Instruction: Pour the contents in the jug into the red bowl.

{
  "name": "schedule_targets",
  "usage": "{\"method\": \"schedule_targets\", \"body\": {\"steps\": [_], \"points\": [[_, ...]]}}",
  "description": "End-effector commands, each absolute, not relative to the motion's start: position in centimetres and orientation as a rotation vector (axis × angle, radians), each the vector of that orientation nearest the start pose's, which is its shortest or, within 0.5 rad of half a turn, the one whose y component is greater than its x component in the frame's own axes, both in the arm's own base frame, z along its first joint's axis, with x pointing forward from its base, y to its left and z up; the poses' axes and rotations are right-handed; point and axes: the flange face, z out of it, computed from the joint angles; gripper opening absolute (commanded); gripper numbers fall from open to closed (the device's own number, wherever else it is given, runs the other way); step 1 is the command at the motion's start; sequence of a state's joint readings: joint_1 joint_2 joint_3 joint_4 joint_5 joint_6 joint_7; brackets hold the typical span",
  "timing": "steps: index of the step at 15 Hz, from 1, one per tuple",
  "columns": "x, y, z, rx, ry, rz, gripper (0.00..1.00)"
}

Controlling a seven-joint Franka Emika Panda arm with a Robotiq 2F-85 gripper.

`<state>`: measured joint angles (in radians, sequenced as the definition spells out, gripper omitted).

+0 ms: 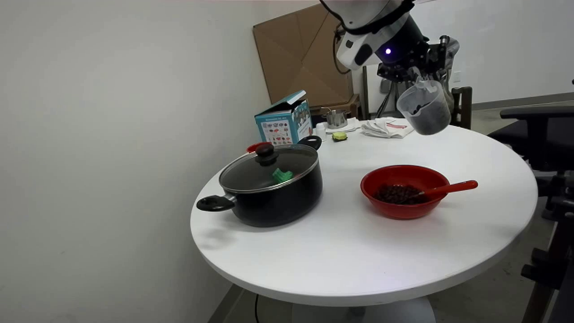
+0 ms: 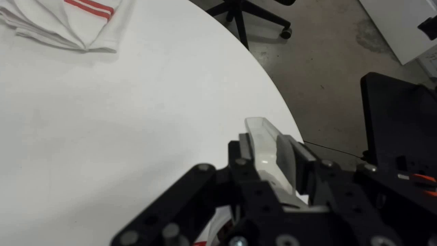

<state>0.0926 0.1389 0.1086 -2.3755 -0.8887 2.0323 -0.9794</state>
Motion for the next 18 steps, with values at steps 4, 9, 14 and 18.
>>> {"method": "schedule_targets", "body": {"steps": [4, 9, 14, 18], "points": [[44.5, 6.7, 23.9, 1.559, 1.859, -1.017, 0.14], [43.9, 8.0, 22.9, 1.551, 1.761, -1.063, 0.14], [44.0, 8.7, 22.1, 1.526, 1.666, -1.116, 0.14], [44.4, 9.6, 21.7, 1.477, 1.605, -1.147, 0.14]]}}
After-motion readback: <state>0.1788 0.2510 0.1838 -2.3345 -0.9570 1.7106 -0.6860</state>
